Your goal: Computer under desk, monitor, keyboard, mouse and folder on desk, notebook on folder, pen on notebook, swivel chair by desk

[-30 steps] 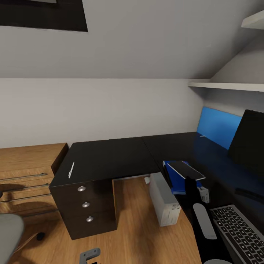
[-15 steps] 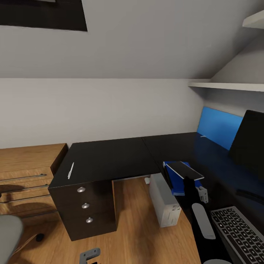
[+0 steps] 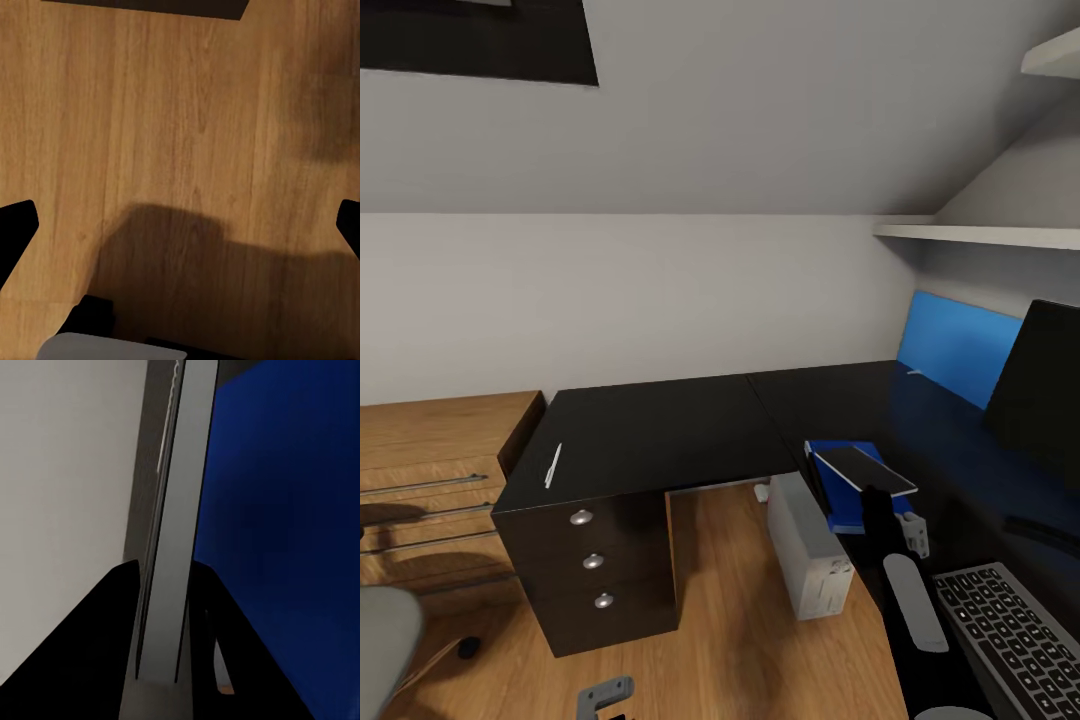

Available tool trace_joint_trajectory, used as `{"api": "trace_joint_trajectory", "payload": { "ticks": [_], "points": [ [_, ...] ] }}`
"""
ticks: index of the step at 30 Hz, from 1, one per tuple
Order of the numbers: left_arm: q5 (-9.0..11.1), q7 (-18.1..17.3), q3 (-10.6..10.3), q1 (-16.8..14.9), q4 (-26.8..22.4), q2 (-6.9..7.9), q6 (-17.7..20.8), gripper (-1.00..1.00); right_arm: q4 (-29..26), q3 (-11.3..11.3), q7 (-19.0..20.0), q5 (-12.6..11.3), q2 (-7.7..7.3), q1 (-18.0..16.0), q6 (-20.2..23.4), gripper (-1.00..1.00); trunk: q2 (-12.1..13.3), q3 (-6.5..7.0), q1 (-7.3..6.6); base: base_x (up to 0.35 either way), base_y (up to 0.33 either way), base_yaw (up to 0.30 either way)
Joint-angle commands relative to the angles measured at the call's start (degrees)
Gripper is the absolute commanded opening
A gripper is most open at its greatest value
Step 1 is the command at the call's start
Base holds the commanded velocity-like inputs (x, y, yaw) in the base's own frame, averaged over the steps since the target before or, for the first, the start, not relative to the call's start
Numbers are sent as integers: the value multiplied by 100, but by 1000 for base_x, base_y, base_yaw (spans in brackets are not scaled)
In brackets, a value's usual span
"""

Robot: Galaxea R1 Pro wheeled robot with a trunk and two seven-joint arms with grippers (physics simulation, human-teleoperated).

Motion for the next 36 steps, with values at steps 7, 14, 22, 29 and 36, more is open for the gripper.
{"api": "trace_joint_trajectory", "payload": {
  "ticks": [7,14,22,29,36],
  "points": [
    [46,51,-26,-5,-10,8,8,100,58,-1,-21,-61,3,-2,-25,-100,-3,-6,0,0,0,0],
    [46,51,-18,-5,-10,8,1,100,104,-1,-22,-61,3,-5,-28,-100,-3,-6,0,0,0,0],
    [46,51,-14,-5,-10,8,0,100,107,-1,-22,-61,3,-5,-24,-100,-3,-6,0,0,0,0],
    [46,51,-11,-5,-10,8,-6,100,106,-1,-22,-61,3,-5,-23,-100,-3,-6,0,24,-24,0],
    [53,50,-20,-6,58,8,-270,100,100,-1,-22,-61,3,-5,-24,-100,-3,-6,0,60,-59,0]
  ]
}}
